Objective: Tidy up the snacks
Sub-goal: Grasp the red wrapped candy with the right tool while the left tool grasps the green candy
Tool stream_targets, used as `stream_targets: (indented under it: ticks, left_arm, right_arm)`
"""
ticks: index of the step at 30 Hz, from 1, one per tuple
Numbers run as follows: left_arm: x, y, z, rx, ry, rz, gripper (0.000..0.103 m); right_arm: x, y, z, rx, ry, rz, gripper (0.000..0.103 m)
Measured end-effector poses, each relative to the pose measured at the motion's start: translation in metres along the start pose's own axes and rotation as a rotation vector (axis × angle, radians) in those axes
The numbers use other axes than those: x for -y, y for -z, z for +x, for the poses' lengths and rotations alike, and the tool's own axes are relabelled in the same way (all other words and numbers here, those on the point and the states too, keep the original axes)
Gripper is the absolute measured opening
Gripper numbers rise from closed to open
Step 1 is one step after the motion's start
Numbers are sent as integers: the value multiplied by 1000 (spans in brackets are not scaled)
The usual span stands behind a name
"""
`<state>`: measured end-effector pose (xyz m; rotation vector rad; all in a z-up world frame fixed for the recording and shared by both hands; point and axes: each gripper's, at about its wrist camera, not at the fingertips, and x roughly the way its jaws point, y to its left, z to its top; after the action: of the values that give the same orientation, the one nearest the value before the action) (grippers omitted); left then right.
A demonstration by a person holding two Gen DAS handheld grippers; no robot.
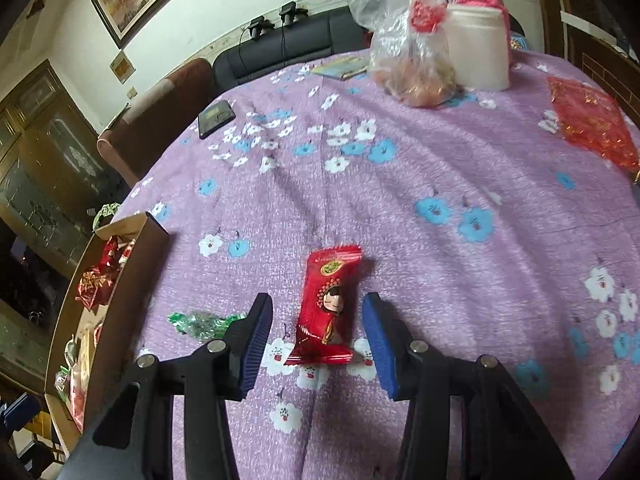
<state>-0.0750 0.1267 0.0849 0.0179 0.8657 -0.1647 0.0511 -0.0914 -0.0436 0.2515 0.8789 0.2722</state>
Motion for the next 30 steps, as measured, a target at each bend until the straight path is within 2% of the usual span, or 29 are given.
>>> stream_targets:
  ticks: [2,4,7,12,15,20,23,27,28,29,30]
  left_arm:
    - [3,-8,14,-21,33,3,52]
    - [7,-17,30,-45,27,21,52]
    - [13,-32,51,-71,17,47,52]
    - [25,-55,91,-128,17,101,52]
    - [34,-67,117,-160,11,145,52]
    - [39,-78,152,-202,12,186,52]
    - [39,-77,164,-229,38,192,52]
    - [46,-74,163,-224,78,210,52]
    - [48,-73,161,-220,82,209,47]
    - [49,-72,160,-216,89,207,35]
    - [50,-69,157,-209,99,205,29]
  right_arm:
    - [-4,-2,2,6,19,-29,50]
    - [-9,-1,4,7,42,-66,49]
    - [-13,0,6,4,81,-103,24]
    - [-3,-4,-2,7,108,-96,22]
    - [12,-8,-15,17,54,-41,22]
    - [24,-12,-21,20,21,8,22]
    - [29,-12,-17,-7,5,38,22]
    - [34,-12,-12,-31,-15,73,22]
    - [33,-12,-12,-29,-16,73,22]
    - [33,-12,-13,-27,-15,72,22]
    - [33,-12,-13,-25,-15,71,22]
